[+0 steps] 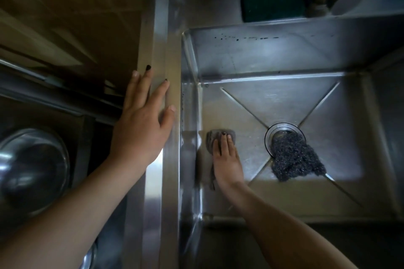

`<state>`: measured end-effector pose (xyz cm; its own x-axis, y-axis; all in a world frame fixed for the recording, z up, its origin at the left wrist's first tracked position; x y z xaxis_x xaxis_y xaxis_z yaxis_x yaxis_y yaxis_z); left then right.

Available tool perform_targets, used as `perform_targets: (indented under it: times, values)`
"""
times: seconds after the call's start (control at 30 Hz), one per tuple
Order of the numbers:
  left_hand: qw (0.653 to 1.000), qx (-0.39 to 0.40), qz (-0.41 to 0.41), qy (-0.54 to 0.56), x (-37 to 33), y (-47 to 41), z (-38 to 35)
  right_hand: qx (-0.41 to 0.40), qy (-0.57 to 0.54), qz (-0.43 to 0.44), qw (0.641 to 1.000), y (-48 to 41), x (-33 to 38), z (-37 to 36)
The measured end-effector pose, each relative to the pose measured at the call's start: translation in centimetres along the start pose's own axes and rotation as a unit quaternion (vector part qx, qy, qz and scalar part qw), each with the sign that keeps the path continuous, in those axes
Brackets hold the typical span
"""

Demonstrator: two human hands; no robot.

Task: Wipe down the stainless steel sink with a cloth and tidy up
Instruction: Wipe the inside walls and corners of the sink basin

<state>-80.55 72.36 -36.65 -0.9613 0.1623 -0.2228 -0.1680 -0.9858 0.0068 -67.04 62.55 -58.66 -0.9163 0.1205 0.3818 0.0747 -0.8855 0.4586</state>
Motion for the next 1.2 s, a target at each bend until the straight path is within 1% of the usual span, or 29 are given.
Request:
perform_targets:
  times: [0.1,0.2,0.27,0.3,0.33,0.4,0.43,0.5,0.6,0.7,0.77,0.87,0.93,1.0,1.07,1.13,1.2]
  values:
    - [1.0,-0.002,-0.002,-0.005,-0.1,0.0,0.0,0.004,0.002,0.015,1.0,0.1,0.0,0.6]
    - [1.0,0.001,-0.004,-0.004,0.1,-0.1,-0.2,0.026,-0.011,0.012,1.0,0.2,0.0,1.2]
    - [1.0,-0.003,-0.006,0.0,0.2,-0.1,-0.3,0.029,-0.056,0.004,0.998,0.1,-0.3,2.0]
    - [1.0,-0.004,-0.008,0.004,0.2,-0.1,-0.2,0.024,-0.095,-0.001,0.995,-0.1,-0.3,2.5]
    - [1.0,-0.005,-0.012,0.009,0.2,-0.1,-0.2,0.013,-0.156,-0.017,0.987,-0.2,-0.5,3.1]
    - [1.0,-0.003,-0.017,0.016,0.1,-0.2,-0.2,-0.017,-0.291,-0.079,0.953,-0.1,-1.4,4.3]
    - [1.0,0.0,-0.018,0.017,0.1,-0.1,-0.2,-0.043,-0.339,-0.099,0.935,0.1,-1.7,4.9]
    - [0.999,0.012,-0.018,0.024,0.2,-0.1,-0.4,-0.096,-0.403,-0.098,0.905,0.6,-1.7,6.6]
    - [0.999,0.031,-0.013,0.04,0.5,-0.3,-0.6,-0.13,-0.503,-0.081,0.851,1.2,-0.7,9.1]
    - [0.992,0.051,-0.02,0.111,0.5,-0.5,-0.8,-0.157,-0.606,-0.07,0.776,1.4,0.5,11.7]
    - [0.986,0.057,-0.017,0.153,0.8,-1.1,-0.6,-0.175,-0.675,-0.056,0.714,1.4,1.4,13.3]
    - [0.992,0.039,-0.018,0.122,1.0,-2.9,0.1,-0.186,-0.755,-0.035,0.628,0.9,2.8,15.3]
    - [0.995,0.044,-0.015,0.088,0.8,-4.9,0.1,-0.184,-0.785,-0.028,0.591,0.2,3.9,16.2]
    - [0.995,0.057,-0.021,0.073,0.4,-7.4,-0.1,-0.19,-0.792,-0.02,0.58,-0.8,5.1,17.1]
    - [0.995,0.065,-0.021,0.068,0.0,-9.2,-0.3,-0.198,-0.786,-0.009,0.586,-2.0,6.2,17.8]
    - [0.997,0.06,-0.024,0.03,-0.2,-9.8,-0.6,-0.199,-0.773,0.006,0.602,-3.1,7.4,18.5]
    - [0.998,0.043,-0.035,-0.021,-0.4,-9.7,-0.8,-0.201,-0.747,0.022,0.634,-4.3,8.7,19.1]
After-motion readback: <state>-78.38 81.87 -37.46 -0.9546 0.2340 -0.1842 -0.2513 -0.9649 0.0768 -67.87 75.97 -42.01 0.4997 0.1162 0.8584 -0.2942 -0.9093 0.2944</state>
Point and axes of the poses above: each hand's wrist, its own y-axis away from the middle knuckle, its own z-axis out of the back of the hand, x = y × z, the point moved 8 cm from there along -y, towards the middle knuckle, and after that the axes turned 6 degrees about -y, right-handed, at the moved point
